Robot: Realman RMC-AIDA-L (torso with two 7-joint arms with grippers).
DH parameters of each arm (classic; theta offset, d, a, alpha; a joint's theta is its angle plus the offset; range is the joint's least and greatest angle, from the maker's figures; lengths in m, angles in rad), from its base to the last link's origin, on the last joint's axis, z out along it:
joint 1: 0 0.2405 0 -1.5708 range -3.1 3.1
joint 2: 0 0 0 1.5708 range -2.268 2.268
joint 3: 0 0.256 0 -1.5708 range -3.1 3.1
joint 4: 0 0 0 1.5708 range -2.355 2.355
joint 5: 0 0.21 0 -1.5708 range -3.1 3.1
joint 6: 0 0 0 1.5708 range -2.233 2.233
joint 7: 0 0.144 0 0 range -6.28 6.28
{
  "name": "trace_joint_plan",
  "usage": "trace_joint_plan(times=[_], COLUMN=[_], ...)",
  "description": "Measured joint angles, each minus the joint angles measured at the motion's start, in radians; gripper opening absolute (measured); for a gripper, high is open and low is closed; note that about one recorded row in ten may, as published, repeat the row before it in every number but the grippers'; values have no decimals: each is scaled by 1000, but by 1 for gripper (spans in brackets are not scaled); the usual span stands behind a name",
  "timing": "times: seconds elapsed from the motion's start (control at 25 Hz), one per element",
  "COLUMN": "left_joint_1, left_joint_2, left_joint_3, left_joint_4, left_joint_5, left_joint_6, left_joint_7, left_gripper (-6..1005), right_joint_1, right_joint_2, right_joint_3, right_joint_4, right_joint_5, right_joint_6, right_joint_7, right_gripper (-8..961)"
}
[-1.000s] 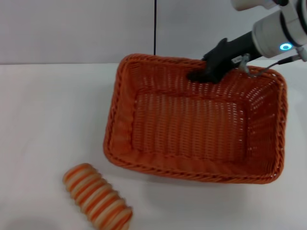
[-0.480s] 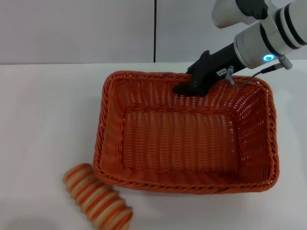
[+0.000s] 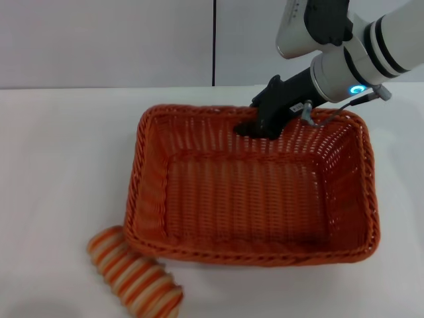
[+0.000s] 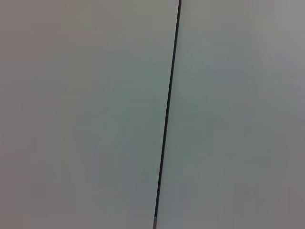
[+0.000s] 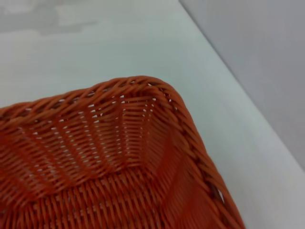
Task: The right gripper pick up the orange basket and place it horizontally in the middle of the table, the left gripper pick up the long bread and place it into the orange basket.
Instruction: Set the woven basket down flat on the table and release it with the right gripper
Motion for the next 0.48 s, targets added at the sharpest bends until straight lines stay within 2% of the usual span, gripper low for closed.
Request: trace_joint_plan(times=[0.44, 0.48], left_joint_1=[5, 5], left_joint_2=[-1, 0], left_joint_3=[0, 0], left_joint_4=[0, 0], left_joint_5=[0, 0], left_joint_6=[1, 0], left_joint_7=[0, 0], left_gripper=[778, 778], right_joint_1=[-16, -16], right_joint_2=[1, 1], right_joint_3=[-6, -6], right_joint_4=[-2, -2], right_joint_5=[69, 76], right_joint_6=[-31, -32], right_joint_7=[-14, -15], right_gripper=[288, 322])
